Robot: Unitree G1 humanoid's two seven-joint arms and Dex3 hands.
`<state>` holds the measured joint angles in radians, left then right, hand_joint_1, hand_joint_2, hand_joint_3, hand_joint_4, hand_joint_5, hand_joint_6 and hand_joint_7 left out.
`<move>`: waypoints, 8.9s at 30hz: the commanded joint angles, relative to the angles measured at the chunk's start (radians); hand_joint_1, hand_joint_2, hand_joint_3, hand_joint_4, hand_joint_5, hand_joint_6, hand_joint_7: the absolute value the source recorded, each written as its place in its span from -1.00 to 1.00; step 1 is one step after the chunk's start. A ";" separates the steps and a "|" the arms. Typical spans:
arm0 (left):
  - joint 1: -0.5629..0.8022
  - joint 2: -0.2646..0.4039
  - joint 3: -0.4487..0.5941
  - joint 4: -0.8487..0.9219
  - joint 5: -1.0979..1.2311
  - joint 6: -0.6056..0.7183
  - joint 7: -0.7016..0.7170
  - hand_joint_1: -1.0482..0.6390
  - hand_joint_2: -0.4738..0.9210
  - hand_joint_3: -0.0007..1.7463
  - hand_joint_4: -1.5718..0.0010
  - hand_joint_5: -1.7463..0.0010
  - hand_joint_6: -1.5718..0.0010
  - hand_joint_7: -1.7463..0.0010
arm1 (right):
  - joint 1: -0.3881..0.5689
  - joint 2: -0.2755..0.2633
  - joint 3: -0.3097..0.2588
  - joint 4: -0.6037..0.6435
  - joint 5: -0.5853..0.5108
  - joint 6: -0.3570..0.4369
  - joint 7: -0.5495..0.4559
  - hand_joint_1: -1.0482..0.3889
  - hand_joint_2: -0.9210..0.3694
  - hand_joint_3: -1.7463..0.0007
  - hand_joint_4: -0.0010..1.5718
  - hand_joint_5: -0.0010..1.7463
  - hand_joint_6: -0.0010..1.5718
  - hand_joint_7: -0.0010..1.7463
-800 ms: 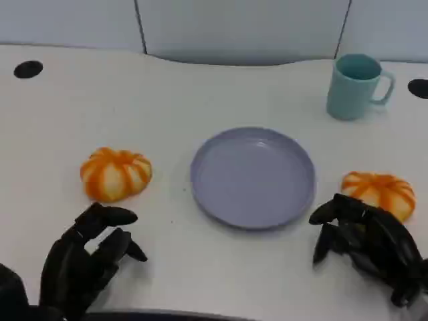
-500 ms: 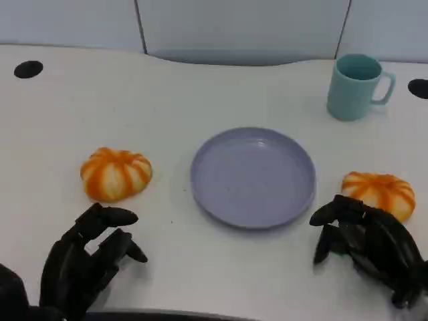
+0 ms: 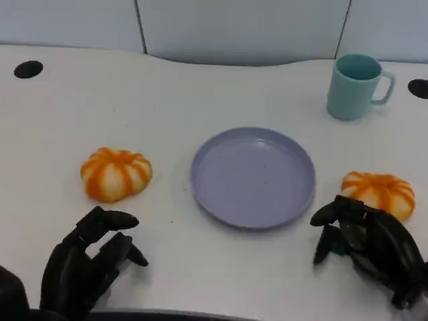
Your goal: Grasp the bread from the table and place it into the plate.
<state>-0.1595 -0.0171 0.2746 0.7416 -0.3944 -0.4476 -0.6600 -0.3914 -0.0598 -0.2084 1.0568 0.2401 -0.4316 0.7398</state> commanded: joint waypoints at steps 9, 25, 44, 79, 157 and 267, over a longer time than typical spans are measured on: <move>0.017 0.064 -0.036 -0.109 0.138 -0.192 0.076 -0.52 1.00 -0.76 0.41 -0.94 0.45 -0.41 | 0.031 -0.005 0.003 0.020 -0.004 0.001 -0.008 -0.32 -1.00 0.88 -0.17 0.76 -0.08 0.21; 0.041 0.267 -0.150 -0.444 0.737 -0.186 0.495 -0.42 1.00 -0.92 0.90 -0.42 0.63 0.37 | 0.030 0.004 0.007 0.039 -0.004 -0.020 -0.015 -0.31 -1.00 0.86 -0.14 0.73 -0.07 0.19; -0.043 0.444 -0.294 -0.512 1.081 0.005 0.746 -0.62 1.00 -0.95 0.93 0.45 0.67 0.92 | 0.030 0.009 0.012 0.044 -0.009 -0.041 -0.015 -0.33 -1.00 0.86 -0.15 0.76 -0.06 0.20; -0.304 0.511 -0.538 -0.337 1.308 0.328 0.794 -0.77 0.99 -0.96 0.98 0.88 0.83 0.99 | 0.037 0.018 0.011 0.037 -0.004 -0.031 -0.013 -0.31 -1.00 0.87 -0.16 0.80 -0.06 0.19; -0.761 0.250 -0.941 0.608 1.238 0.355 0.827 -0.54 0.88 -1.00 0.69 0.55 0.50 0.85 | 0.117 0.019 0.026 -0.101 0.019 0.033 0.002 -0.33 -1.00 0.88 -0.21 0.82 -0.08 0.20; -0.901 0.019 -0.910 0.565 1.168 -0.020 0.980 -0.25 0.74 -0.52 0.18 -1.00 0.36 -0.87 | 0.095 0.034 0.047 -0.059 0.032 -0.003 0.018 -0.33 -1.00 0.90 -0.16 0.85 -0.05 0.20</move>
<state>-1.0414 -0.0048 -0.6381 1.2963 0.7832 -0.4756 0.3848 -0.3263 -0.0290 -0.1575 0.9715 0.2718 -0.4507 0.7532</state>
